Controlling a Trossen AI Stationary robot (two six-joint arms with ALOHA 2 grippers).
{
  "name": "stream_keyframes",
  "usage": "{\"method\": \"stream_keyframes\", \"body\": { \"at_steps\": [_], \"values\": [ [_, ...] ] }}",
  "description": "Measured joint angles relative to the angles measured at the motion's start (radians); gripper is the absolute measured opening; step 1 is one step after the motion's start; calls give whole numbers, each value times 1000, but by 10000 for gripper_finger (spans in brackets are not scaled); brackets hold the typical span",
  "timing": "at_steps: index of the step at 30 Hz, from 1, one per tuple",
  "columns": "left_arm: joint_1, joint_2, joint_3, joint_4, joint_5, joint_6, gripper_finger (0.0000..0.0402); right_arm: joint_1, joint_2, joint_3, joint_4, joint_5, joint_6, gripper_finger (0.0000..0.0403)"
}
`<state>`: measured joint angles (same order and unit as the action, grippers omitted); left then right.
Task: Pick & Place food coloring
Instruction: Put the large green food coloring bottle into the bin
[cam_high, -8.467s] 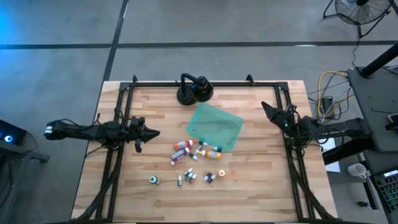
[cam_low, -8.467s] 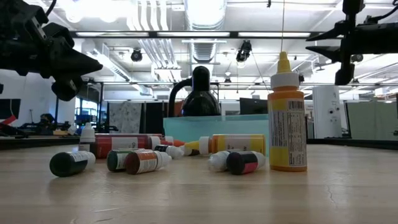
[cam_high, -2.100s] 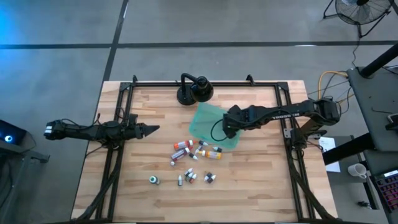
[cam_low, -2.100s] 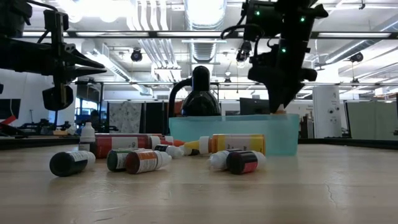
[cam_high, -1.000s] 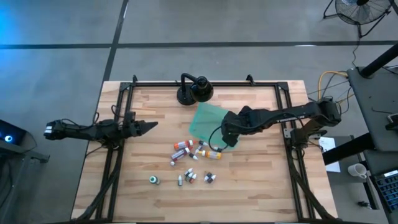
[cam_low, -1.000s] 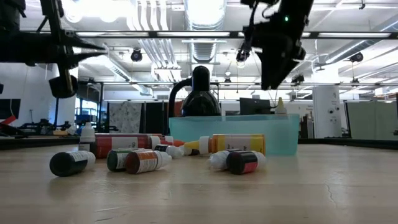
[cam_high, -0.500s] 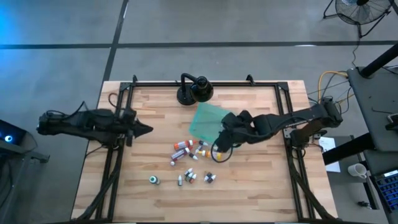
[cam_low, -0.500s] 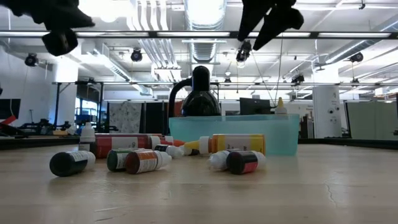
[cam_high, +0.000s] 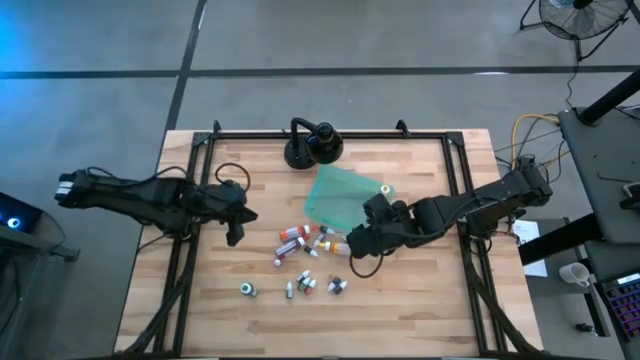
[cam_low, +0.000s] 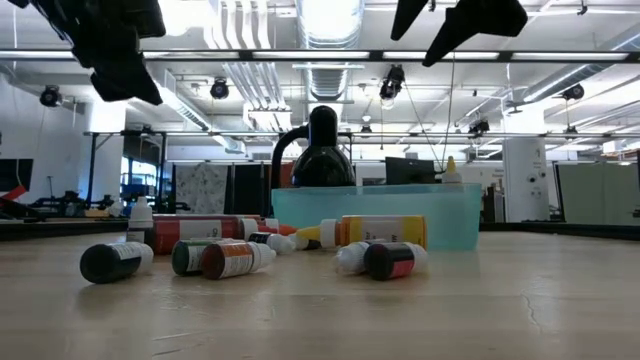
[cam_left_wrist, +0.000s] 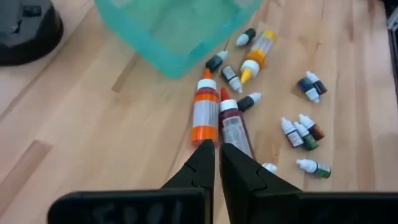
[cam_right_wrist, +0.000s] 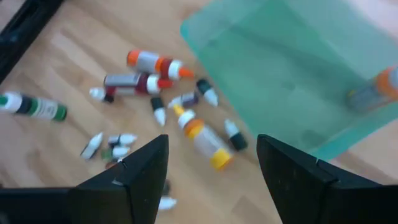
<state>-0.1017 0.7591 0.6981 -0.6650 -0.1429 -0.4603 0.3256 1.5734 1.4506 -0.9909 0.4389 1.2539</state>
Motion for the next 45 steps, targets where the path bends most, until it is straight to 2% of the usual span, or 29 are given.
{"method": "stream_keyframes", "body": {
  "at_steps": [5, 8, 12, 18, 23, 27, 35, 45],
  "values": [
    [-2, 65, 9, 2, 38, -12, 11, 0, 0, 0, 0, -21, -65, 229],
    [-22, 86, 31, 16, 93, 3, 37, -3, 0, 0, 0, -21, -139, 228],
    [-101, 103, 71, 49, 141, 45, 75, -3, 0, -1, 0, -21, -205, 228],
    [-304, 157, 93, 17, 140, -17, 101, 4, 0, -2, 0, -23, -249, 228],
    [-529, 283, 97, -33, 50, -106, 96, 16, 0, -5, -5, -25, -295, 228],
    [-632, 382, 132, -41, -16, -162, 94, 17, 0, -12, -6, -24, -320, 228],
    [-655, 486, 224, -166, -72, -256, 94, 17, 0, -28, -7, -24, -373, 228],
    [-704, 487, 214, -243, -14, -271, 94, 17, 1, -64, -3, -26, -362, 228]
  ]
}}
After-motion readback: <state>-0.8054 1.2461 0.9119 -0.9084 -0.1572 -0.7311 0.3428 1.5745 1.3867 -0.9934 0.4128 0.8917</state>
